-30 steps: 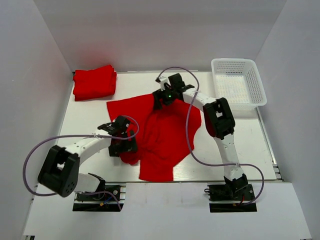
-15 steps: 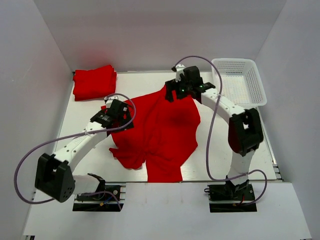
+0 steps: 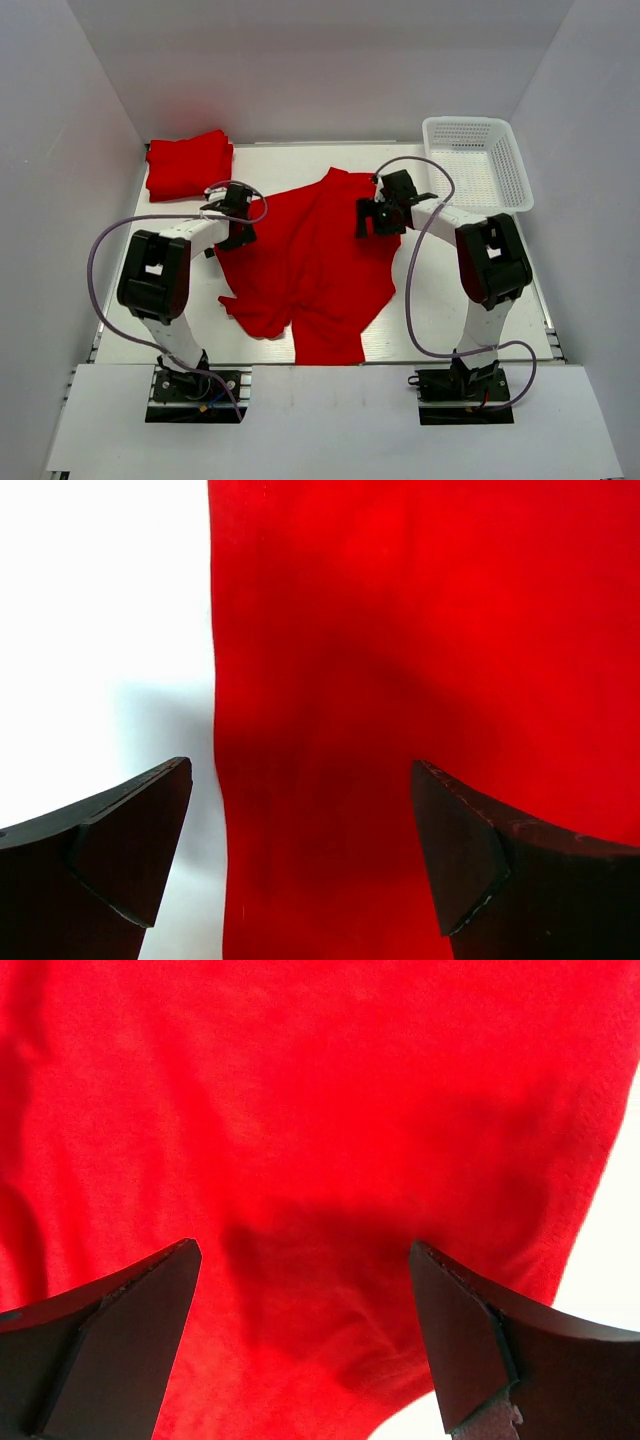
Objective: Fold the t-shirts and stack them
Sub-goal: Flatten out the tshirt
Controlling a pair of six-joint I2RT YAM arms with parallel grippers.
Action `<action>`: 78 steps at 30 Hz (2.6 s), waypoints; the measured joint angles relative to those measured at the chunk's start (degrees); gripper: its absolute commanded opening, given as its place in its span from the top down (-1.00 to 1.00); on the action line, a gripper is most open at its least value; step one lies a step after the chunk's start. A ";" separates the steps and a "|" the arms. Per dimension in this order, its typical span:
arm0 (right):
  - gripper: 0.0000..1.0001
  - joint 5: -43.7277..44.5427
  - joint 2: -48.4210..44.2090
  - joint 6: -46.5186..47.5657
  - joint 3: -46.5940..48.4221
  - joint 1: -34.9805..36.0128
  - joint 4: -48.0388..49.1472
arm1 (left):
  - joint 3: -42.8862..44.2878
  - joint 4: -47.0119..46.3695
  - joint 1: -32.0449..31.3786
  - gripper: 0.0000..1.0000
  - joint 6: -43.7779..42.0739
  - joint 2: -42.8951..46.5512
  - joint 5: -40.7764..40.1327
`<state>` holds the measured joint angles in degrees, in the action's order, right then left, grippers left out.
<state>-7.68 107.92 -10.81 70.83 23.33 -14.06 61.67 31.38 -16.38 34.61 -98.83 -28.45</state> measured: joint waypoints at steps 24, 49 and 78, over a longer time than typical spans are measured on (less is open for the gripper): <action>-0.81 4.76 18.27 2.12 24.83 -12.04 -5.66 | 31.76 -15.17 6.36 -1.00 -15.96 -29.42 11.41; -0.81 -3.26 27.26 16.39 43.93 -13.73 -11.61 | 43.25 -13.70 6.47 -1.00 -22.97 -35.15 26.56; -0.81 5.81 5.99 0.48 6.56 -6.47 -3.30 | -15.39 3.23 6.19 -1.00 1.36 21.68 10.78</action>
<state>-1.87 113.91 -10.33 77.38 16.86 -17.37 46.28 34.61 -10.20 35.97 -77.14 -17.67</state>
